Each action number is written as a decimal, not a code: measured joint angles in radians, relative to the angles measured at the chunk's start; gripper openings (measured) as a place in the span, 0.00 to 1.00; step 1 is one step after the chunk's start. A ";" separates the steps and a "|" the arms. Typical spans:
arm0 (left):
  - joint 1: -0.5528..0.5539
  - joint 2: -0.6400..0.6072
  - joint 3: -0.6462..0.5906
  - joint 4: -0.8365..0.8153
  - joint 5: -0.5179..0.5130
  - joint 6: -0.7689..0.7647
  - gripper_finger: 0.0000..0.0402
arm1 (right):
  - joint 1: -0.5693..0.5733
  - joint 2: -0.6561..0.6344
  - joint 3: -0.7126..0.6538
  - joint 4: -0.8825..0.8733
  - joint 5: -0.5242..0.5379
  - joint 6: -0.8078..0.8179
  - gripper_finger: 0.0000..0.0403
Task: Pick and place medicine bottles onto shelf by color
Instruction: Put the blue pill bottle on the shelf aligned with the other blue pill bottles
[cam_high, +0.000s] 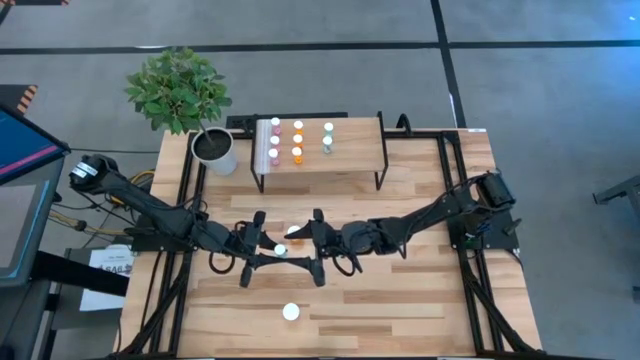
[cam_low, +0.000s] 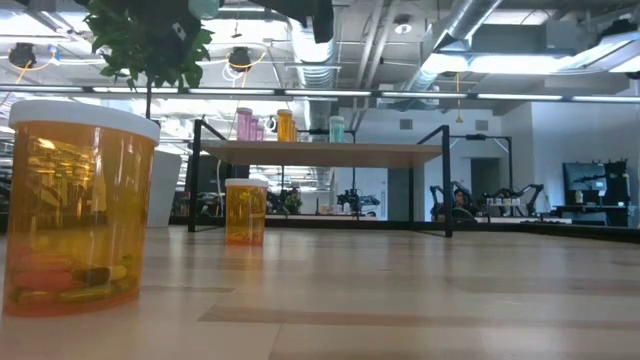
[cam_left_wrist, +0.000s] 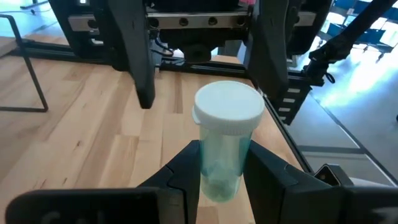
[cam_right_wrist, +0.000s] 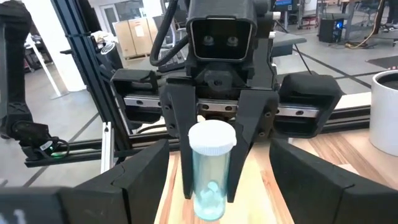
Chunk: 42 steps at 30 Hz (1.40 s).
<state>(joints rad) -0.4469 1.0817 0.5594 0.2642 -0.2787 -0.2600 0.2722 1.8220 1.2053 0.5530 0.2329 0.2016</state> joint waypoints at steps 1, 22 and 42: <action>0.000 0.000 0.000 0.000 -0.001 0.000 0.22 | 0.000 0.000 0.000 0.000 0.000 0.000 0.75; 0.066 0.034 0.001 0.046 0.059 0.003 0.22 | -0.006 0.000 0.000 -0.007 0.000 0.035 0.75; 0.066 0.034 0.001 0.045 0.059 0.002 0.22 | -0.011 0.000 0.000 -0.023 0.000 0.061 0.48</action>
<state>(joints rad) -0.3805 1.1160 0.5602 0.3092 -0.2195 -0.2577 0.2611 1.8217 1.2053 0.5303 0.2329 0.2623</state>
